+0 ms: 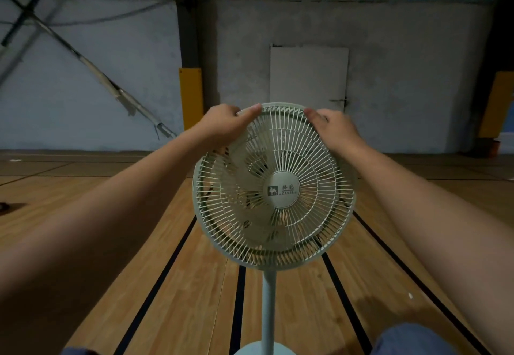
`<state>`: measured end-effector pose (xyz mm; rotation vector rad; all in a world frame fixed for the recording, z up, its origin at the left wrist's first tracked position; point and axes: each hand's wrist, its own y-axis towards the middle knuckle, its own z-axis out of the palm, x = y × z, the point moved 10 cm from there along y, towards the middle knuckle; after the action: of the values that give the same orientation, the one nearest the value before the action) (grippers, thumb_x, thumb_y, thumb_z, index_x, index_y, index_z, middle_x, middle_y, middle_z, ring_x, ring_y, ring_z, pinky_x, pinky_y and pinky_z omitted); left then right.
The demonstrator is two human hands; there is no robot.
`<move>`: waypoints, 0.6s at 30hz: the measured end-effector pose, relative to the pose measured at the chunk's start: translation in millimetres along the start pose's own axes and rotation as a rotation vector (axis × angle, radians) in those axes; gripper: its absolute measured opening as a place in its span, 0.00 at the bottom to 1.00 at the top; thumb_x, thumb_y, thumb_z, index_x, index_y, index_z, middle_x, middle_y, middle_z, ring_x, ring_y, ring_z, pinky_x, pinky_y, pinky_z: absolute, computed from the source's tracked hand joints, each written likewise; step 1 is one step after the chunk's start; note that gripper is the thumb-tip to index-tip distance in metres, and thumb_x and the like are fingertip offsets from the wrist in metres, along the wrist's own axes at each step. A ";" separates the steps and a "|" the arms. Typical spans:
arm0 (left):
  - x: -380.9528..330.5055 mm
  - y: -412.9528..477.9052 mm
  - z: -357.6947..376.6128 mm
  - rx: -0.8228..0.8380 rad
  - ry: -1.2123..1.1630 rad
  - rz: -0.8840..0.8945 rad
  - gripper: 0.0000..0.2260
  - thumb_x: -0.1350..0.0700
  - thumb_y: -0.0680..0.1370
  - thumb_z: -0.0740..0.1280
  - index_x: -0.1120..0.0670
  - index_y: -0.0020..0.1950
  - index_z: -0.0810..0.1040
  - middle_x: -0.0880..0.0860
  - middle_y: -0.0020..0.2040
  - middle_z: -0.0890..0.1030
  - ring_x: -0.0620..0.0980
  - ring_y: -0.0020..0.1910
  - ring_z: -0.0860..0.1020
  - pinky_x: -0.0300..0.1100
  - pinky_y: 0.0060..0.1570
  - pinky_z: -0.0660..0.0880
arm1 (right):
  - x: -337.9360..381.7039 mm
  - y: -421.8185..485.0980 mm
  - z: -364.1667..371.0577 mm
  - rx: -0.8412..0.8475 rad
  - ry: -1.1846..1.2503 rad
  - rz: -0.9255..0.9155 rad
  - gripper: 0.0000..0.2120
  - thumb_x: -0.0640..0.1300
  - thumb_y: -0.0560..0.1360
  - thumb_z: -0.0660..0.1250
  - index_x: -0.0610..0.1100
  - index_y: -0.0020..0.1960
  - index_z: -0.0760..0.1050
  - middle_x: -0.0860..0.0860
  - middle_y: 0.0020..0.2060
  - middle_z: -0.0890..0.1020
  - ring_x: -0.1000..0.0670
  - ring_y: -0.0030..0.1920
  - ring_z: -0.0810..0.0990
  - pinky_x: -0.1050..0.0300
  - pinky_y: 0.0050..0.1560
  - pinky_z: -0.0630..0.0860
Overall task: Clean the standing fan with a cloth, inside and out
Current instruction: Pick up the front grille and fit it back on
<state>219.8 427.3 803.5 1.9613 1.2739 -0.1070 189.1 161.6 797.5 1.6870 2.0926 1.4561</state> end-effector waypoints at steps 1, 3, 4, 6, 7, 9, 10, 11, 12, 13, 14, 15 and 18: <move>-3.8 4.9 2.0 0.015 0.017 0.000 0.37 0.21 0.79 0.55 0.54 0.49 0.82 0.53 0.42 0.83 0.50 0.41 0.83 0.42 0.34 0.75 | 9.9 5.3 1.2 0.007 -0.031 -0.021 0.33 0.78 0.78 0.50 0.50 0.34 0.67 0.53 0.29 0.72 0.50 0.30 0.70 0.54 0.34 0.63; -7.2 10.3 5.4 0.027 0.037 -0.006 0.37 0.19 0.77 0.56 0.53 0.45 0.81 0.53 0.40 0.83 0.51 0.39 0.83 0.41 0.33 0.74 | 19.7 13.5 3.1 0.020 -0.059 -0.024 0.34 0.81 0.76 0.49 0.51 0.32 0.64 0.55 0.27 0.69 0.51 0.28 0.67 0.55 0.33 0.61; -7.2 11.1 7.0 0.024 0.041 -0.014 0.37 0.18 0.76 0.56 0.52 0.44 0.81 0.52 0.40 0.83 0.50 0.38 0.83 0.41 0.33 0.74 | 19.7 15.8 4.2 0.029 -0.060 -0.012 0.35 0.83 0.74 0.49 0.51 0.32 0.64 0.55 0.26 0.69 0.51 0.28 0.67 0.55 0.33 0.62; -5.6 11.0 7.7 0.002 0.023 -0.032 0.38 0.16 0.73 0.57 0.51 0.44 0.81 0.52 0.39 0.84 0.50 0.37 0.84 0.40 0.31 0.74 | 17.6 18.0 4.2 0.036 -0.053 0.003 0.36 0.85 0.71 0.50 0.51 0.31 0.64 0.55 0.25 0.69 0.51 0.28 0.68 0.55 0.34 0.63; -5.1 10.9 7.4 -0.007 0.007 -0.037 0.39 0.15 0.71 0.57 0.51 0.44 0.82 0.51 0.38 0.84 0.50 0.37 0.84 0.39 0.31 0.74 | 16.7 18.1 3.3 0.031 -0.051 0.005 0.37 0.85 0.71 0.51 0.51 0.31 0.64 0.55 0.25 0.69 0.51 0.28 0.68 0.54 0.34 0.63; -4.3 11.6 8.0 -0.008 -0.029 -0.036 0.41 0.13 0.68 0.58 0.51 0.43 0.83 0.50 0.37 0.84 0.50 0.36 0.85 0.39 0.30 0.74 | 15.4 17.7 1.2 0.017 -0.045 0.009 0.37 0.84 0.71 0.52 0.51 0.30 0.63 0.55 0.24 0.68 0.50 0.27 0.68 0.54 0.35 0.63; -3.5 11.8 8.5 -0.003 -0.047 -0.037 0.41 0.13 0.67 0.58 0.50 0.43 0.83 0.50 0.36 0.84 0.50 0.36 0.85 0.38 0.29 0.74 | 15.6 17.2 0.4 0.011 -0.044 0.010 0.36 0.84 0.72 0.53 0.51 0.29 0.63 0.55 0.24 0.68 0.50 0.27 0.67 0.54 0.35 0.63; -3.2 12.1 8.6 -0.002 -0.062 -0.036 0.40 0.14 0.67 0.59 0.50 0.42 0.83 0.50 0.37 0.84 0.50 0.37 0.85 0.38 0.29 0.74 | 16.2 16.6 -0.2 0.005 -0.049 0.011 0.36 0.83 0.72 0.54 0.51 0.29 0.63 0.55 0.24 0.67 0.50 0.27 0.67 0.54 0.35 0.63; -3.3 12.6 8.2 -0.003 -0.070 -0.035 0.39 0.14 0.68 0.59 0.50 0.43 0.83 0.50 0.37 0.84 0.50 0.38 0.85 0.38 0.31 0.74 | 16.7 16.3 -0.8 0.000 -0.056 0.013 0.36 0.83 0.72 0.54 0.51 0.28 0.63 0.55 0.24 0.67 0.50 0.27 0.67 0.54 0.35 0.63; -2.6 13.1 8.5 -0.005 -0.069 -0.034 0.38 0.15 0.69 0.60 0.50 0.43 0.83 0.50 0.39 0.84 0.51 0.39 0.85 0.40 0.32 0.75 | 16.3 15.4 -0.4 -0.002 -0.055 0.019 0.36 0.83 0.72 0.54 0.51 0.29 0.63 0.55 0.24 0.67 0.50 0.27 0.67 0.53 0.35 0.63; -2.5 13.6 8.4 -0.007 -0.062 -0.035 0.38 0.15 0.70 0.60 0.50 0.44 0.83 0.51 0.40 0.84 0.51 0.40 0.85 0.41 0.34 0.76 | 16.5 14.5 -0.4 -0.007 -0.051 0.025 0.36 0.83 0.72 0.54 0.51 0.29 0.63 0.55 0.24 0.67 0.50 0.28 0.67 0.53 0.36 0.63; -2.3 13.7 8.4 -0.006 -0.054 -0.040 0.38 0.16 0.71 0.60 0.50 0.46 0.83 0.51 0.41 0.85 0.52 0.41 0.84 0.42 0.35 0.76 | 16.7 13.4 -0.4 -0.011 -0.049 0.028 0.36 0.83 0.72 0.54 0.51 0.29 0.63 0.55 0.25 0.68 0.49 0.28 0.68 0.53 0.36 0.64; -3.0 13.3 7.8 0.007 -0.042 -0.062 0.38 0.16 0.71 0.60 0.50 0.46 0.82 0.51 0.41 0.84 0.51 0.40 0.84 0.41 0.35 0.75 | 17.0 11.3 2.3 0.003 -0.065 0.045 0.36 0.84 0.72 0.54 0.50 0.32 0.69 0.52 0.28 0.74 0.47 0.31 0.73 0.52 0.38 0.68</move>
<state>231.6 417.5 806.9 1.9161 1.3085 -0.1821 191.9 175.8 812.0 1.7690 2.0378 1.3904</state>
